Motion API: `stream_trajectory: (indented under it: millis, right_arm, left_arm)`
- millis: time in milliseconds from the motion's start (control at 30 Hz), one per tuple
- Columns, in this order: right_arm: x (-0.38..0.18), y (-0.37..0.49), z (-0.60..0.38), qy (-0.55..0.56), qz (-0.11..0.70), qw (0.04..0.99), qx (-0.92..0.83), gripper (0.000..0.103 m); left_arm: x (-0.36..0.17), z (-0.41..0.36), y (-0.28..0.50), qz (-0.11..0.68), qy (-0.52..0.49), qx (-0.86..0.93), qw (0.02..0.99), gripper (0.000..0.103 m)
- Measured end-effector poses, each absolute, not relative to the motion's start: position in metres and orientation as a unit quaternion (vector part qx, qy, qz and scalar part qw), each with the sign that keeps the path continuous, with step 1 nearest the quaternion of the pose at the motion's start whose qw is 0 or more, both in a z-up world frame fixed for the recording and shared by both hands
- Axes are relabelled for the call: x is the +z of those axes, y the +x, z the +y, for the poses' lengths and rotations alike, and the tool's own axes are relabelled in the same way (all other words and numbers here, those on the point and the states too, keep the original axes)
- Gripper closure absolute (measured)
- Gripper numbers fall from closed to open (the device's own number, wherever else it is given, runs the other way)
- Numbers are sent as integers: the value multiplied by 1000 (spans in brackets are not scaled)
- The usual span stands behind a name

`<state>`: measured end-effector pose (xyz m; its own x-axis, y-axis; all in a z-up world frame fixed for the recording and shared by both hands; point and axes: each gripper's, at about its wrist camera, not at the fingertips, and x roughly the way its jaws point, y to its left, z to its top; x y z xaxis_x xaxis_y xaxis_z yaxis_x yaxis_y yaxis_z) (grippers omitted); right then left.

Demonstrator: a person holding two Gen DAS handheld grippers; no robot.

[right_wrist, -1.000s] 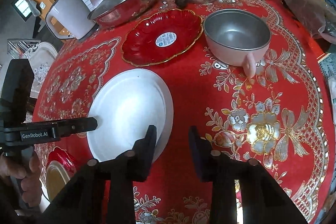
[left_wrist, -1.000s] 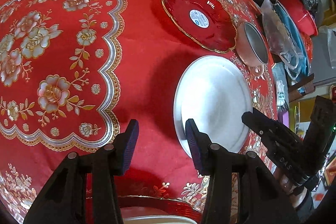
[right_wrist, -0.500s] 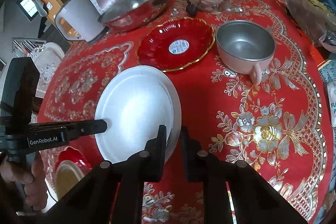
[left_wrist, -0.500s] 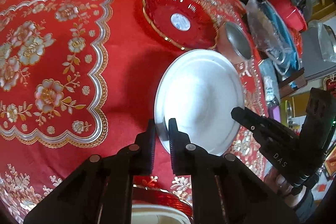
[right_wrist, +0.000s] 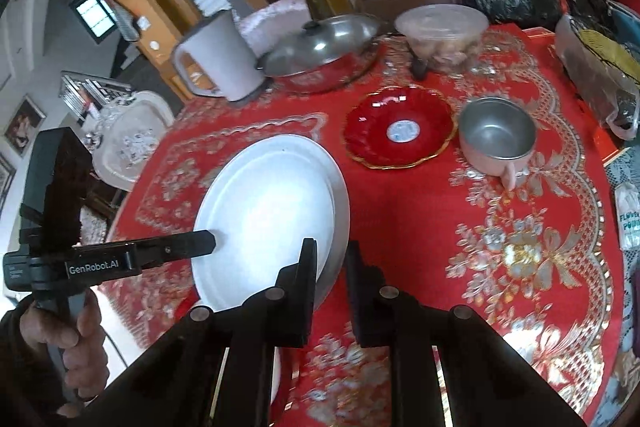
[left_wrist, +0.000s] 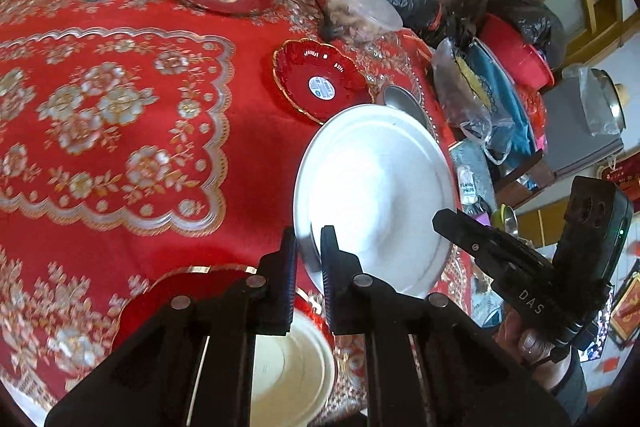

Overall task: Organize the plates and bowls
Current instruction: 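Grasp the white bowl rim with both tools and lift it, then lower the white bowl onto the cream bowl and open both tools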

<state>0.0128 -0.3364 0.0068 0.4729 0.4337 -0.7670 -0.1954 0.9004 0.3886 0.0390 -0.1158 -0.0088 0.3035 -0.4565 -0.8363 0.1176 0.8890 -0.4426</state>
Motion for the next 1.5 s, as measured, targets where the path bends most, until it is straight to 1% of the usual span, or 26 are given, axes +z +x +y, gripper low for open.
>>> stream_trajectory:
  millis: [233, 600, 867, 1233, 1500]
  right_arm:
    - [5, -25, -304, 108, 492, 832, 232, 87]
    - [-32, -59, -259, 84, 539, 792, 276, 87]
    - [-56, -63, -259, 76, 564, 778, 267, 86]
    - [-63, -62, -255, 68, 567, 777, 265, 86]
    - [-61, -64, -251, 65, 568, 775, 270, 79]
  left_arm:
    - [-8, -84, -12, 569, -157, -169, 790, 94]
    - [-55, -47, -74, 612, -185, -118, 760, 92]
    - [-68, -51, -83, 622, -182, -113, 753, 92]
    - [-73, -47, -80, 625, -189, -104, 750, 92]
    - [-75, -45, -81, 627, -193, -101, 748, 92]
